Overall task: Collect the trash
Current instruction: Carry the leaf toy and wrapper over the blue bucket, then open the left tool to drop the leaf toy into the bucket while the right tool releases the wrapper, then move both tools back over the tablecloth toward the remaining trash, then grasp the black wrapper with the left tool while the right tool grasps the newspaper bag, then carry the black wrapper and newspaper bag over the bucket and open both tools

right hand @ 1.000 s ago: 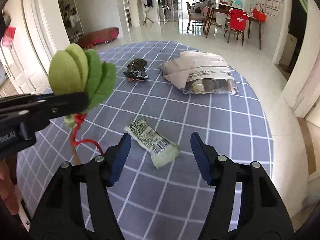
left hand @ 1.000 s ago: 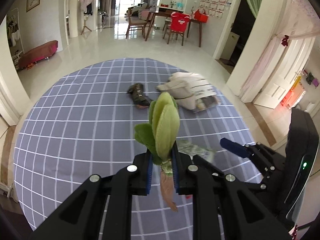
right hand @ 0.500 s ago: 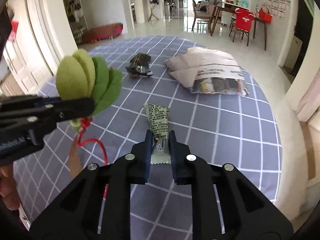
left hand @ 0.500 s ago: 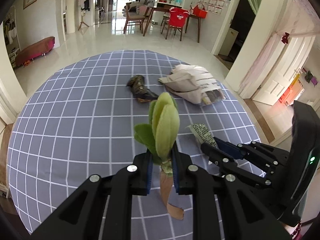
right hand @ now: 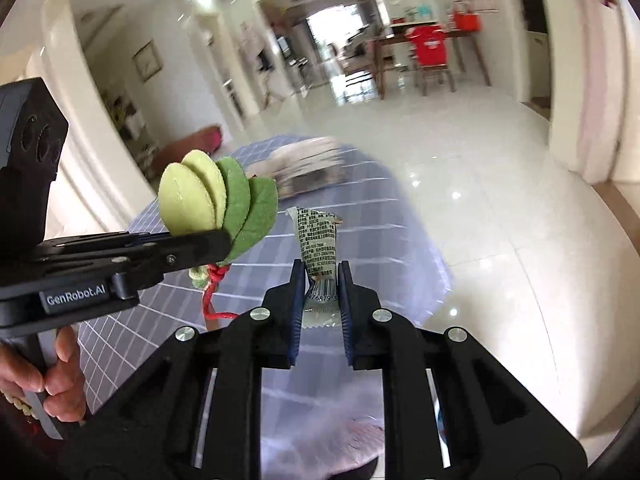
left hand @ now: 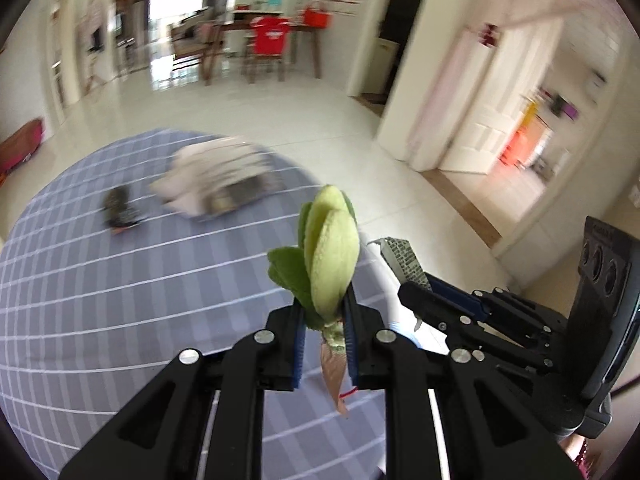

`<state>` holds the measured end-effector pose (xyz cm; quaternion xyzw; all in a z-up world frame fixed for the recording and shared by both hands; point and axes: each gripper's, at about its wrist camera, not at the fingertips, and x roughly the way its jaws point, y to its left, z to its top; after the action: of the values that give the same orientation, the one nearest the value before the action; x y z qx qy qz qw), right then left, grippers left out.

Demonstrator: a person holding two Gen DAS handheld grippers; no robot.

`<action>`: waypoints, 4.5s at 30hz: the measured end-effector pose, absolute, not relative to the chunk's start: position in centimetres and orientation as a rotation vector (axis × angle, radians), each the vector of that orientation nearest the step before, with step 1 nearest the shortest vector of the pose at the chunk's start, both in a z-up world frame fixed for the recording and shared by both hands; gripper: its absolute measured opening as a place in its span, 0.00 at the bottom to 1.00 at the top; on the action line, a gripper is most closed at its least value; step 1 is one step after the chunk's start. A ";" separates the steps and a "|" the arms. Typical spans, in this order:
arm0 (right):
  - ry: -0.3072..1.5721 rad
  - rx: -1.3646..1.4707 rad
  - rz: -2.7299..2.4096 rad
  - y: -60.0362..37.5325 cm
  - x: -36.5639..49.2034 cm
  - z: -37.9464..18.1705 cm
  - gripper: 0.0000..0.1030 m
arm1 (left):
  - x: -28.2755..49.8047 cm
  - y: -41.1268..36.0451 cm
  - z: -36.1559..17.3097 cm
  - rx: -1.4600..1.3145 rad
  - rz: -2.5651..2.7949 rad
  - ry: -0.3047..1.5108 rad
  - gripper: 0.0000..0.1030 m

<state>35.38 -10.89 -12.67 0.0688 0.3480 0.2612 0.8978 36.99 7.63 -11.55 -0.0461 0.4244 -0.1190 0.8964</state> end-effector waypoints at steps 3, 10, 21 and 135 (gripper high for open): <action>0.699 0.197 0.476 -15.7 34.1 -13.0 0.16 | 37.1 2.6 -11.6 -0.047 -0.314 0.884 0.16; 0.709 0.297 0.324 -25.2 32.3 -15.8 0.16 | 37.9 -8.1 -14.5 0.061 -0.451 0.939 0.16; 0.782 0.390 0.198 -31.5 32.2 -21.4 0.68 | 39.2 -15.8 -21.3 0.149 -0.497 1.060 0.16; 0.701 -0.044 0.588 3.6 43.0 -9.2 0.16 | 41.4 22.5 -11.0 -0.064 -0.030 0.820 0.20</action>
<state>42.96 3.56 -9.15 -0.0212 0.3382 0.2837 0.8970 41.37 22.45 -11.00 -0.0309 0.3987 -0.0144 0.9164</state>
